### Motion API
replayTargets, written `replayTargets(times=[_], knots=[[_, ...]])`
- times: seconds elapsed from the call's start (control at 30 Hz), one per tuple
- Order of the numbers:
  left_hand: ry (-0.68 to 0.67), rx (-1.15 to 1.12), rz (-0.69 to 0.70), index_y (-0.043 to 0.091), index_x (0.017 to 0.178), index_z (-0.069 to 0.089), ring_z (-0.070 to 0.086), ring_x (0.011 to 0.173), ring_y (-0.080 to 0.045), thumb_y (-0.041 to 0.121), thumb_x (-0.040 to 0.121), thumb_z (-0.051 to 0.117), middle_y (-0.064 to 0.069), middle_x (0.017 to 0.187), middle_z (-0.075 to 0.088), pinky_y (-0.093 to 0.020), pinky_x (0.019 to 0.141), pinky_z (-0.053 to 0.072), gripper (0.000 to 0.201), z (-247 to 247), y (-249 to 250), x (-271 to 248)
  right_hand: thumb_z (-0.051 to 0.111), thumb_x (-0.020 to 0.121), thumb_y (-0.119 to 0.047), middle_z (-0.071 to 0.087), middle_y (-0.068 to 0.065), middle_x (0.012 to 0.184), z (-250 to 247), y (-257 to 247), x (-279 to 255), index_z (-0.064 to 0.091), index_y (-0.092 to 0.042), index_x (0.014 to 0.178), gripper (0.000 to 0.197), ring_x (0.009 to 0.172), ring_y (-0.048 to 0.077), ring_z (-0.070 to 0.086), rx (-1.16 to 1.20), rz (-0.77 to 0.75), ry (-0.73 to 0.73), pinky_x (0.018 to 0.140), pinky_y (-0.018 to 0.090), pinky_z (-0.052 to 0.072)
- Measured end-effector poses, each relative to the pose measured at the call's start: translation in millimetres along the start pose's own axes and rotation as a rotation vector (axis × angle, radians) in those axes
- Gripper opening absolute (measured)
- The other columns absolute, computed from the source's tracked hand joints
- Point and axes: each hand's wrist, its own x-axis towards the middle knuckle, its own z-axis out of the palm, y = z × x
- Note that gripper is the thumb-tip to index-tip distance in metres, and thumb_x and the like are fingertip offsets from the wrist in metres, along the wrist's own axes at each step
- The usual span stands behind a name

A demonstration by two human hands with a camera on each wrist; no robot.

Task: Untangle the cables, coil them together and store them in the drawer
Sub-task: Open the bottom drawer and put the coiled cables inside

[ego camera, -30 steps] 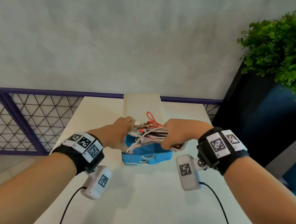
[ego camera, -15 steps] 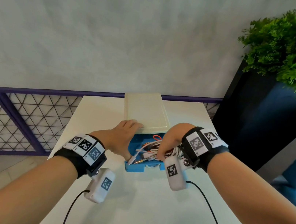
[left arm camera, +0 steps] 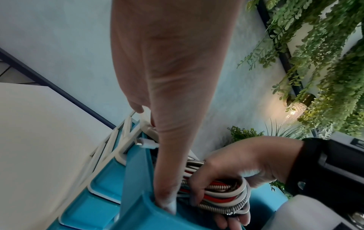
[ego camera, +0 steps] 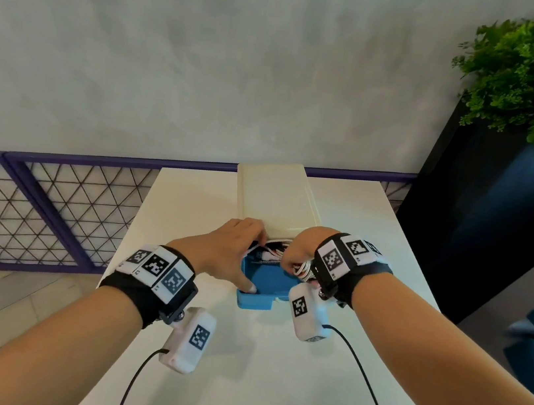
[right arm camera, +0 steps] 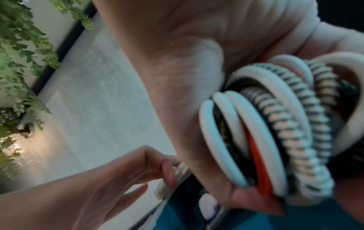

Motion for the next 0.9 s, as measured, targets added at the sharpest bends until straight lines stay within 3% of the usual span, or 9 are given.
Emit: replayTargets(times=[0.1, 0.23, 0.33, 0.43, 0.53, 0.63, 0.7, 0.83, 0.9], knots=[[0.038, 0.036, -0.009, 0.021, 0.11, 0.049, 0.034, 0.122, -0.02, 0.044, 0.076, 0.072, 0.001, 0.136, 0.038, -0.035, 0.099, 0.036, 0.047, -3, 1, 3, 0.054, 0.085, -0.019, 0.051, 0.009, 0.086, -1, 3, -8, 0.055, -0.008, 0.073, 0.016, 0.056, 0.018, 0.042, 0.01, 0.006, -0.025, 0.054, 0.026, 0.037], [0.188, 0.051, 0.005, 0.017, 0.107, 0.062, 0.038, 0.118, -0.021, 0.03, 0.091, 0.058, 0.001, 0.129, 0.043, -0.031, 0.095, 0.038, 0.021, 1, 3, 11, 0.054, 0.088, -0.022, 0.045, 0.005, 0.071, -3, 8, -21, 0.055, -0.009, 0.094, 0.014, 0.053, 0.017, 0.039, 0.061, -0.011, -0.056, 0.051, 0.023, 0.034], [0.256, 0.084, -0.01, 0.019, 0.105, 0.066, 0.038, 0.107, -0.019, 0.024, 0.091, 0.059, 0.0, 0.119, 0.044, -0.039, 0.094, 0.042, 0.016, 6, 5, 18, 0.057, 0.087, -0.027, 0.059, 0.011, 0.098, -6, 13, -24, 0.059, -0.005, 0.121, 0.04, 0.058, 0.017, 0.044, 0.114, -0.001, -0.092, 0.054, 0.024, 0.038], [0.27, 0.098, -0.021, 0.023, 0.106, 0.067, 0.034, 0.101, -0.018, 0.024, 0.09, 0.06, -0.001, 0.117, 0.042, -0.042, 0.093, 0.041, 0.018, 7, 7, 21, 0.059, 0.084, -0.031, 0.054, 0.013, 0.104, -7, 15, -21, 0.054, -0.006, 0.111, 0.037, 0.069, 0.019, 0.05, 0.15, 0.019, -0.147, 0.06, 0.026, 0.042], [0.213, 0.185, -0.016, 0.028, 0.121, 0.061, 0.034, 0.109, -0.025, 0.03, 0.091, 0.057, -0.003, 0.125, 0.037, -0.042, 0.093, 0.041, 0.03, 11, 6, 20, 0.061, 0.081, -0.033, 0.055, 0.012, 0.103, -3, 16, -17, 0.057, -0.006, 0.113, 0.042, 0.075, 0.022, 0.053, 0.188, 0.03, -0.166, 0.063, 0.028, 0.044], [0.22, 0.111, 0.001, 0.025, 0.117, 0.06, 0.036, 0.111, -0.026, 0.026, 0.091, 0.058, -0.002, 0.124, 0.04, -0.042, 0.095, 0.04, 0.026, 9, 5, 15, 0.059, 0.083, -0.03, 0.056, 0.009, 0.089, 4, 16, -14, 0.059, -0.008, 0.086, 0.022, 0.064, 0.019, 0.049, 0.181, 0.037, -0.028, 0.058, 0.026, 0.041], [0.226, 0.049, 0.013, 0.024, 0.111, 0.055, 0.042, 0.109, -0.025, 0.031, 0.086, 0.063, 0.001, 0.12, 0.046, -0.04, 0.095, 0.039, 0.027, 5, 4, 12, 0.058, 0.084, -0.028, 0.057, 0.007, 0.08, 10, 14, -10, 0.055, -0.01, 0.069, 0.024, 0.06, 0.018, 0.049, 0.232, 0.057, 0.069, 0.058, 0.027, 0.042], [0.133, 0.039, -0.022, 0.027, 0.131, 0.039, 0.04, 0.118, -0.023, 0.053, 0.071, 0.073, 0.004, 0.134, 0.043, -0.042, 0.101, 0.036, 0.074, 3, 3, 7, 0.064, 0.079, -0.032, 0.062, 0.004, 0.084, 23, 9, 4, 0.057, -0.014, 0.072, 0.021, 0.072, 0.02, 0.058, 0.346, 0.084, 0.243, 0.068, 0.028, 0.05], [0.09, 0.094, -0.036, 0.03, 0.142, 0.028, 0.033, 0.128, -0.024, 0.062, 0.066, 0.071, 0.003, 0.144, 0.033, -0.044, 0.108, 0.03, 0.093, 6, 4, 8, 0.064, 0.08, -0.039, 0.062, 0.004, 0.086, 32, 7, 9, 0.061, -0.013, 0.086, 0.027, 0.075, 0.02, 0.059, 0.443, 0.067, 0.319, 0.068, 0.029, 0.051]])
